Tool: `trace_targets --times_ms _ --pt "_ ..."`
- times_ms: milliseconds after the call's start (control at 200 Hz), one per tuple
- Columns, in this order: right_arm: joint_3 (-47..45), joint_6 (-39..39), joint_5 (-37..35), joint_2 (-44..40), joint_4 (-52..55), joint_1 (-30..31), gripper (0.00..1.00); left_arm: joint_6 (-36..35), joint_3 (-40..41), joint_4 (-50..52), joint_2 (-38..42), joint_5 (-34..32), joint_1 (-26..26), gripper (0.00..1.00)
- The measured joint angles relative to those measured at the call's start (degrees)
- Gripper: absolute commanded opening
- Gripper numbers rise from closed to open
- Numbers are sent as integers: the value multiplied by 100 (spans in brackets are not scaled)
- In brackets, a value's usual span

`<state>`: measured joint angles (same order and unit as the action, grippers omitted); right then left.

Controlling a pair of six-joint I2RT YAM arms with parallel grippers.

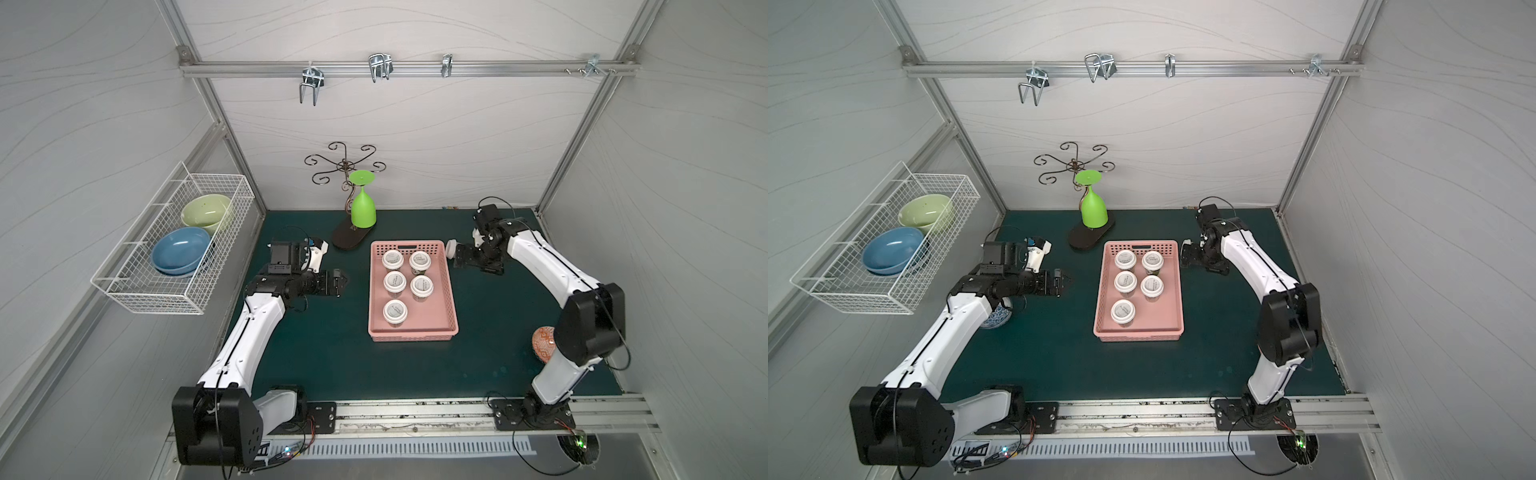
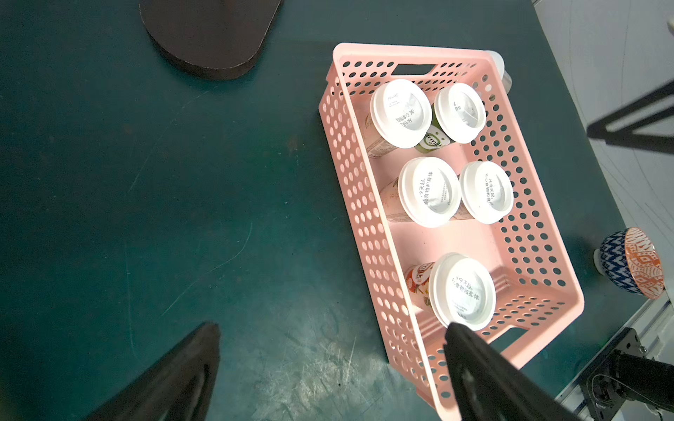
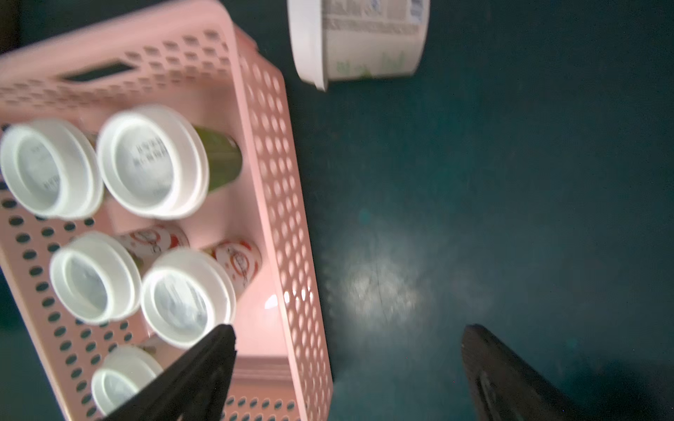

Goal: Put the yogurt in the basket
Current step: Pick up the yogurt from the center of the board.

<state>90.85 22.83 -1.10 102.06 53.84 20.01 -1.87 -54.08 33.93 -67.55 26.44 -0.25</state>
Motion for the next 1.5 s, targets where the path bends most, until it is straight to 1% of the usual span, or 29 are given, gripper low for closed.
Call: trace_targets --times_ms 125,270,360,470,585,735,865,940,1010,1111,1176,1251,1366,1501 --pt "1174 -170 -2 1019 -138 -282 99 11 0 0 -2 20 0 99" --pt "2332 -101 138 1961 -144 -667 99 17 0 -2 -17 31 0 99" --pt "3010 129 264 2529 -127 -852 99 17 0 -15 -39 44 0 99" --pt "3547 503 352 3073 -129 -1003 99 17 0 -52 -87 59 0 99" --pt "4140 857 345 3624 -61 -1029 99 17 0 -74 -138 61 0 99" --pt "5084 1132 190 4280 190 -1025 99 17 0 -90 -162 59 0 99" --pt "5287 1272 -7 4441 330 -1016 99 15 0 -101 -203 61 0 99" --pt "5362 1202 -197 4459 413 -1016 99 15 0 -98 -212 61 0 99" --pt "5243 890 -444 4347 343 -990 99 15 0 -101 -212 59 0 99" --pt "4734 278 -717 3930 111 -1008 99 15 4 -125 -243 61 0 99" --pt "4411 -79 -837 3613 -96 -1058 99 17 15 -144 -282 63 0 99" --pt "4328 -424 -898 3399 -278 -1134 99 17 20 -142 -345 66 0 99" --pt "4693 -793 -929 3499 -417 -1375 99 24 20 -142 -420 66 0 99" --pt "5504 -1038 -1095 4216 -389 -1628 99 57 20 -138 -483 66 0 99"
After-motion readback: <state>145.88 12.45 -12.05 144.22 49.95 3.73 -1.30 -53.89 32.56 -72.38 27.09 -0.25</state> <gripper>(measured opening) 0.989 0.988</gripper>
